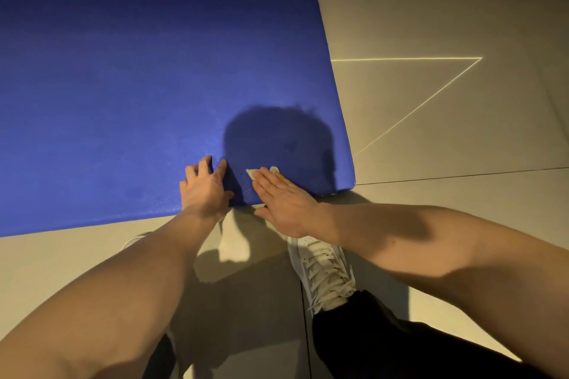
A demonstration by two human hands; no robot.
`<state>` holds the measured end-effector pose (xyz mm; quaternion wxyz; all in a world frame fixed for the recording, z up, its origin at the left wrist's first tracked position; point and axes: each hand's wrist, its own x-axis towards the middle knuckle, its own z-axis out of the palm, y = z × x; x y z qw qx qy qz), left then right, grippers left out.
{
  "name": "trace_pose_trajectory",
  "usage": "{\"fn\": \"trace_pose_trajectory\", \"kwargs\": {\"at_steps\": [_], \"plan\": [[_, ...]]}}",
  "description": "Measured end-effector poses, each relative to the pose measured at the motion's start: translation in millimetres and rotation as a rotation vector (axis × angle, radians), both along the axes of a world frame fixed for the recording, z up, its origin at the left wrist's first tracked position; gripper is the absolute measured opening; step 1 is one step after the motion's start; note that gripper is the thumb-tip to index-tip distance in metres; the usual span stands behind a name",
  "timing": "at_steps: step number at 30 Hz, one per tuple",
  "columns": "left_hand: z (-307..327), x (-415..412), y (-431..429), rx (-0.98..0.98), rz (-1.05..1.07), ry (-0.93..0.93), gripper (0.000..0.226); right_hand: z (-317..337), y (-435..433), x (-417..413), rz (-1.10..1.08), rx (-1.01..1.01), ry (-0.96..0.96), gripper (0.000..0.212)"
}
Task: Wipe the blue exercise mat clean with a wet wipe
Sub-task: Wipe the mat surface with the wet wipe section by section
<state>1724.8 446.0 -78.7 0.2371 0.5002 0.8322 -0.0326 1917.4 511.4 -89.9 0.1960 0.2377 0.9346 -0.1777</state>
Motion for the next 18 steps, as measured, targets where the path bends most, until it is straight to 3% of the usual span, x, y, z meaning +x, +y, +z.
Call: {"fn": "trace_pose_trajectory", "kwargs": {"at_steps": [4, 7, 12, 15, 18], "plan": [[-0.6, 0.5, 0.9, -0.008, 0.007, -0.009, 0.073, 4.5, 20.3, 31.9, 0.039, 0.052, 0.024, 0.069], [-0.3, 1.5, 0.7, -0.01, 0.007, 0.004, 0.072, 9.8, 41.4, 74.0, 0.043, 0.137, -0.069, 0.069], [-1.3, 1.0, 0.9, -0.02, 0.002, 0.018, 0.073, 6.0, 43.8, 87.5, -0.123, 0.094, -0.092, 0.093], [-3.2, -2.9, -0.2, -0.01, -0.008, 0.005, 0.073, 10.3, 22.3, 50.2, -0.003, 0.026, -0.013, 0.071], [-3.3, -6.8, -2.3, -0.004, -0.027, -0.008, 0.073, 8.9, 8.5, 16.6, 0.167, -0.026, 0.068, 0.066]]}}
